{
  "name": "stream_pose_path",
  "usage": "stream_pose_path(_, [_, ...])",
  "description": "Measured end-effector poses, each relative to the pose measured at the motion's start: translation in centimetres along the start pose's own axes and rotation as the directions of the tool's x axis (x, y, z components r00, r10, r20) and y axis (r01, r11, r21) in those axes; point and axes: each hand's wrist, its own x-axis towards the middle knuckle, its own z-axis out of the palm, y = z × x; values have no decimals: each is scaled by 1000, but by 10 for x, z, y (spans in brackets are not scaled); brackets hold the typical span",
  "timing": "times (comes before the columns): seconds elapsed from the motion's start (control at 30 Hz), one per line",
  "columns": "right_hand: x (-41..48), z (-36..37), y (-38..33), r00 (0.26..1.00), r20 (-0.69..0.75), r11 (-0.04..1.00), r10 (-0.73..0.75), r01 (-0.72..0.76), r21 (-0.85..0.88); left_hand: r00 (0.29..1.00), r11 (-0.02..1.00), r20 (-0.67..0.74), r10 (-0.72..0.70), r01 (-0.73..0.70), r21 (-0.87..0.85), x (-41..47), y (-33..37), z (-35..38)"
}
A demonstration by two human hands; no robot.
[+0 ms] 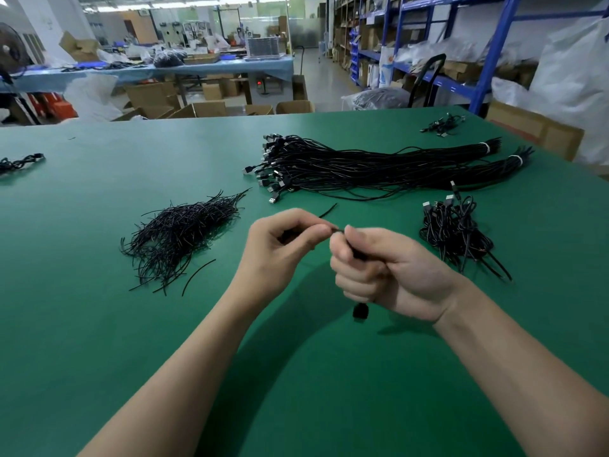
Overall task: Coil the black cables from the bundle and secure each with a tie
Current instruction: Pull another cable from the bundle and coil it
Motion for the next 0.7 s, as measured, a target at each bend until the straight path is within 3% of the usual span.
stream_pose_path(0.07, [8, 8, -6, 989, -54, 985, -139, 144, 98, 1000, 999, 16, -27, 27, 31, -6, -6, 13])
stream_pose_path(0.13, [18, 12, -14, 951, -181, 958, -251, 271, 91, 998, 992, 47, -49, 44, 115, -10, -8, 22])
stream_pose_path(0.23, [29, 10, -23, 851, -370, 927, -374, 335, -167, 997, 966, 78, -10, -11, 260, -14, -9, 28])
stream_pose_path(0.3, [34, 6, -24, 788, -412, 860, -457, 273, -431, 995, 931, 85, 43, -71, 358, -15, -8, 27])
stream_pose_path(0.4, [37, -1, -20, 751, -405, 650, -522, 43, -759, 985, 833, 113, 132, -172, 526, -13, -5, 23])
stream_pose_path(0.5, [34, -7, -14, 784, -392, 393, -481, -207, -896, 970, 782, 105, 217, -238, 576, -11, -3, 15])
stream_pose_path(0.57, [30, -8, -9, 830, -397, 300, -391, -293, -908, 951, 762, 116, 286, -300, 574, -10, -2, 7])
stream_pose_path(0.63, [27, -9, -5, 871, -401, 362, -285, -289, -886, 922, 721, 141, 361, -372, 585, -10, 0, 2])
stream_pose_path(0.7, [24, -11, -3, 914, -368, 527, -169, -232, -817, 892, 669, 138, 430, -418, 614, -9, 1, 0])
